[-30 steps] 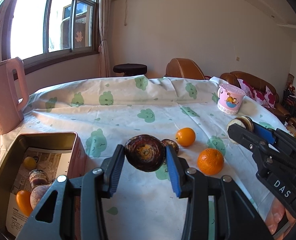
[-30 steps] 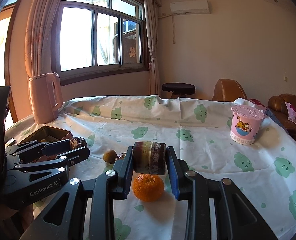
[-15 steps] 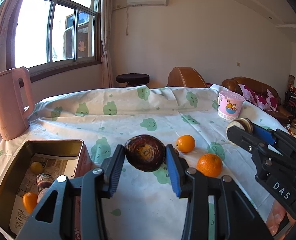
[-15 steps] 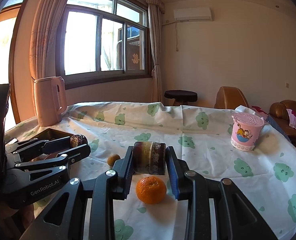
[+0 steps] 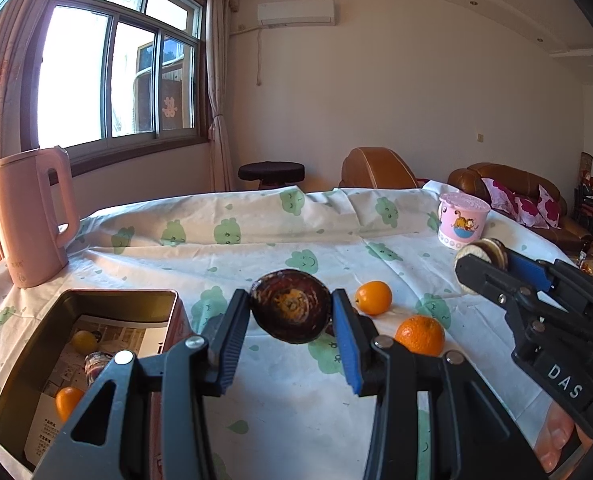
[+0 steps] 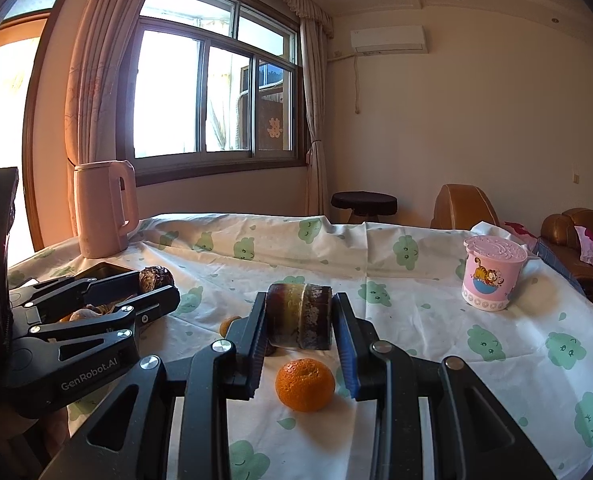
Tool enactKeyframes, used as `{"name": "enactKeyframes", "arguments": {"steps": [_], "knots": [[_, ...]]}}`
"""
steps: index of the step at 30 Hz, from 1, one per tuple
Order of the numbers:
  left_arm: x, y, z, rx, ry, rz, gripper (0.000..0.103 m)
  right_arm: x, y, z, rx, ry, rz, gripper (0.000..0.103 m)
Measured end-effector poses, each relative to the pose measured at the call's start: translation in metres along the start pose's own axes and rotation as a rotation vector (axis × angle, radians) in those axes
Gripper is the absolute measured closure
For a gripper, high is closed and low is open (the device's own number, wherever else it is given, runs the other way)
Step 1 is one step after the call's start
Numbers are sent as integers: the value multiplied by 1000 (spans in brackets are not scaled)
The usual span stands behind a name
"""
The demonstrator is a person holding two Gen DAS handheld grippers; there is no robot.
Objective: Organize fruits
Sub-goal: 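Carry the dark brown fruit toward the tin with the left gripper while the right carries the jar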
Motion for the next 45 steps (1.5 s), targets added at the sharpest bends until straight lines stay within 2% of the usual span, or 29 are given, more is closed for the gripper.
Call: {"name": "enactKeyframes", "arguments": {"steps": [17,30,37,45], "knots": [[11,4,-1,-15,20,-54,59,3,2,1,2,9,-15,70],[17,3,3,-10,19,-47,59,2,0,15,43,37,-1,70],[26,1,28,11,48,-34,59,-4,5,35,47,87,17,70],[44,2,71,39,106,-38,59,-3,22,83,75,182,1,70]]}}
Point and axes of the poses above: each gripper's, at about its wrist camera, not at the fingertips, and x roughly against the way its jaws point, z to its left, y to its top, the point moved 8 cm from there along -x, roughly the way its jaws point, and after that the axes turned 6 degrees about -z, right-handed, at the moved point
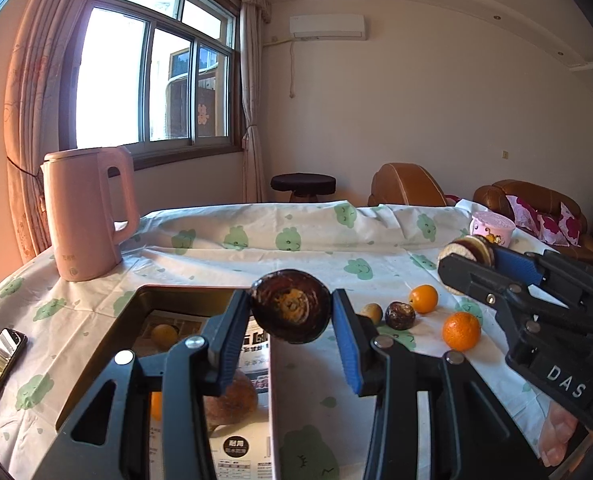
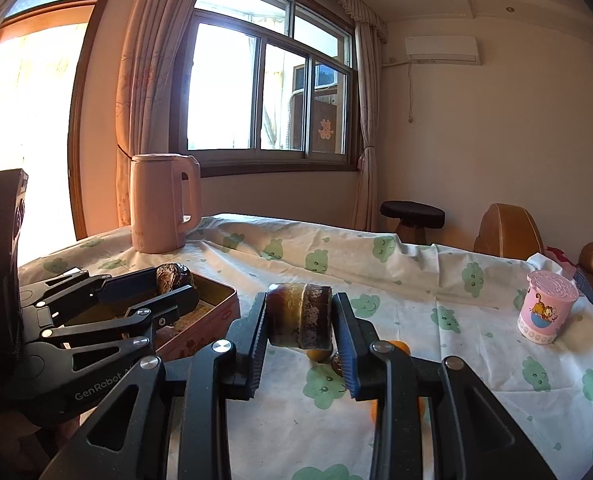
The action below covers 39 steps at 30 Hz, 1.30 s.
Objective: Organize fruits
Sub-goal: 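Carry the dark brown fruit toward the tin with the left gripper while the right carries the jar, then lower the dark brown fruit into the tin with the left gripper while the right lowers the jar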
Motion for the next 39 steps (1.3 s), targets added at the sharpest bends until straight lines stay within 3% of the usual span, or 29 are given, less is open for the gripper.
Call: {"name": "enactKeyframes", "arguments": {"steps": [19,26,39], "knots": [[20,-21,99,66,140,66,60,-24,-6,93,52,183,51,70],[18,-36,115,68,160,123,60,-33,-16,118,73,235,89,70],[19,-48,124,67,169,159,59,-46,-34,139,86,284,158,70]]}}
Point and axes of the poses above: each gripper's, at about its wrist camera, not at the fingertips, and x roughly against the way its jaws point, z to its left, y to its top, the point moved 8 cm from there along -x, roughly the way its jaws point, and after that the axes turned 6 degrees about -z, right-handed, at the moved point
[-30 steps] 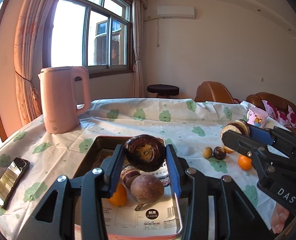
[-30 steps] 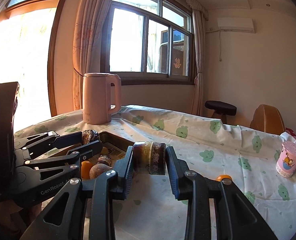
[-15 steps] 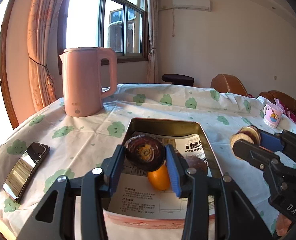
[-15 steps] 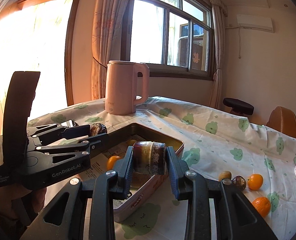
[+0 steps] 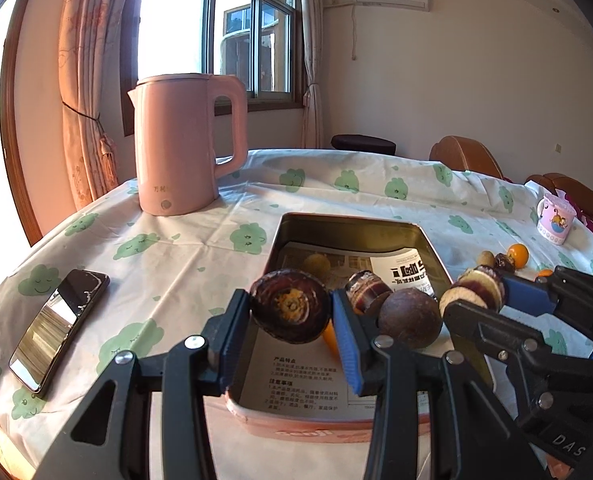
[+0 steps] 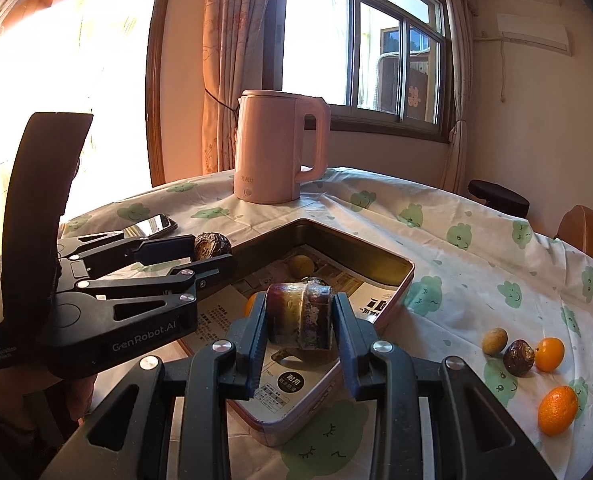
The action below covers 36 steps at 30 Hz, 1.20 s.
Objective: Organize fruits
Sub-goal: 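Lower the dark brown fruit into the tin with the left gripper while the right lowers the jar, then open the left gripper releasing the fruit in the tin while the right releases the jar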
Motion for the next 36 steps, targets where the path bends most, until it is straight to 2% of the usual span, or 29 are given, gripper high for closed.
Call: {"name": "enactKeyframes", "arguments": {"steps": [19,31,36], "knots": [[-9,-12,-4,-21,-25,51,59,-14,-10,8,6,59,86,69],[-10,-13,-4,-27,-31,61,59,-25,-19,11,18,71,151,69],[-10,-13,-5,-32,-25,59,59,-24,-20,12,24,65,151,69]]}}
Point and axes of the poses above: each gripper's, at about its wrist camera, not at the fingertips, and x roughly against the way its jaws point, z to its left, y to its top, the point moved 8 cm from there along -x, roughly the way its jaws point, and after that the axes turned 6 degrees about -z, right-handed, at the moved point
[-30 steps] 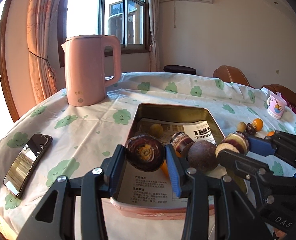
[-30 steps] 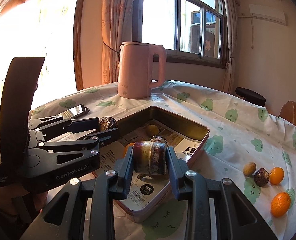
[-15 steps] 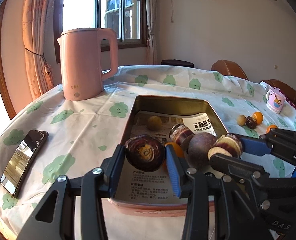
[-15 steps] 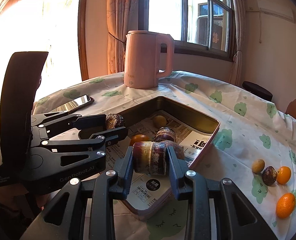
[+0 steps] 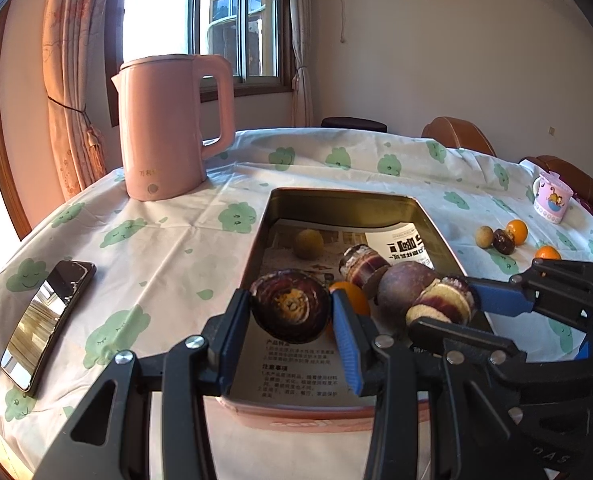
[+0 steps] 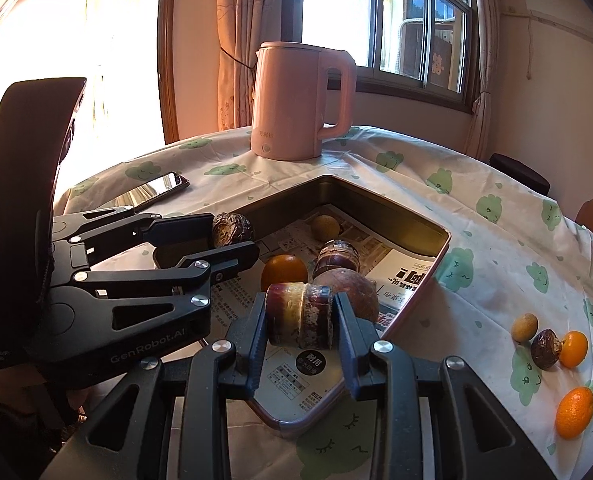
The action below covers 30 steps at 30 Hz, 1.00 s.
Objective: Organize fruits
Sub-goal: 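Open the left gripper releasing the fruit in the tin while the right releases the jar, then grasp the large orange with the right gripper while the left grasps the tan round fruit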
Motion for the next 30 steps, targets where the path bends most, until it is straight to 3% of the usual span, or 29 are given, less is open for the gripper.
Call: {"name": "enactKeyframes", "arguments": {"steps": [5,7,8,12,15,16,20,26,30], "knots": [[1,-1,0,-4,11,-2,59,0,0,-4,-16,-10,-1,67],[2,-1,0,-3,13,-3,58,0,0,-6,-23,-18,1,53],[2,-1,1,7,6,-4,57,0,0,-7,-28,-25,-3,51],[9,3,0,22,-12,-17,48,9,3,-14,-56,-39,-43,41],[17,10,-5,17,1,-55,30,20,3,-22,-28,-91,-62,41],[20,13,-9,16,-5,-65,29,25,3,-28,-21,-117,-65,41],[27,23,-29,-10,-38,-86,29,54,0,-69,-65,-189,-85,41],[30,36,-77,-65,-107,-100,27,98,-29,-165,-175,-392,-43,40],[25,39,-118,-114,-174,-81,27,109,-50,-211,-284,-442,6,40]]}}
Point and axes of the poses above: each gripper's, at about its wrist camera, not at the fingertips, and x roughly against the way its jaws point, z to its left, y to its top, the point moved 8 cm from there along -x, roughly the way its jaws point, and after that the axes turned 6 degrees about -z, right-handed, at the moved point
